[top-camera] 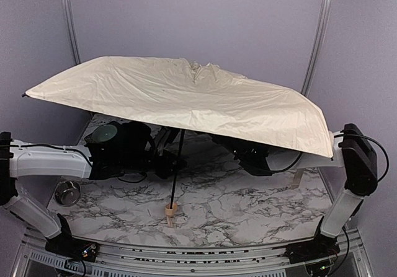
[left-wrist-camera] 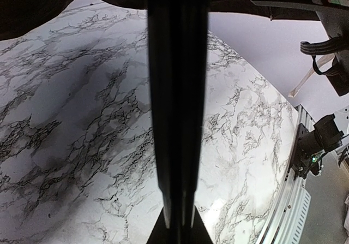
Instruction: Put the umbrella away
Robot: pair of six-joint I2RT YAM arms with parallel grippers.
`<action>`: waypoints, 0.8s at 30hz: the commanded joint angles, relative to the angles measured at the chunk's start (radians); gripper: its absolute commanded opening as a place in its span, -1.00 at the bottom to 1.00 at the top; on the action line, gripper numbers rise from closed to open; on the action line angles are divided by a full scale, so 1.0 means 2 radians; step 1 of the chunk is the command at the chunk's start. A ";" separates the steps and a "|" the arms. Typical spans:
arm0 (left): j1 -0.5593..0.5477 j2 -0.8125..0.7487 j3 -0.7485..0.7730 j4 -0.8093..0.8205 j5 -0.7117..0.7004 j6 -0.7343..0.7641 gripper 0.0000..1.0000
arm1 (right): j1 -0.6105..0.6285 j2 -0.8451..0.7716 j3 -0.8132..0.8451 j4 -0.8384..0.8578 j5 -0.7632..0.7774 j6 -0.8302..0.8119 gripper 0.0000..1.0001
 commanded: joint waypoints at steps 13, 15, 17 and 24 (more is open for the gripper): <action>0.032 -0.037 0.039 0.298 -0.085 -0.005 -1.00 | 0.061 0.040 -0.053 -0.170 -0.062 -0.008 -0.80; 0.032 -0.037 0.031 0.298 -0.082 -0.008 -1.00 | 0.059 0.030 -0.048 -0.166 -0.057 -0.012 -0.83; 0.032 -0.038 0.025 0.298 -0.080 -0.013 -1.00 | 0.053 0.022 -0.041 -0.162 -0.056 -0.011 -0.86; 0.032 -0.035 -0.003 0.280 -0.059 -0.003 -1.00 | 0.021 -0.001 -0.012 -0.126 -0.062 -0.013 -1.00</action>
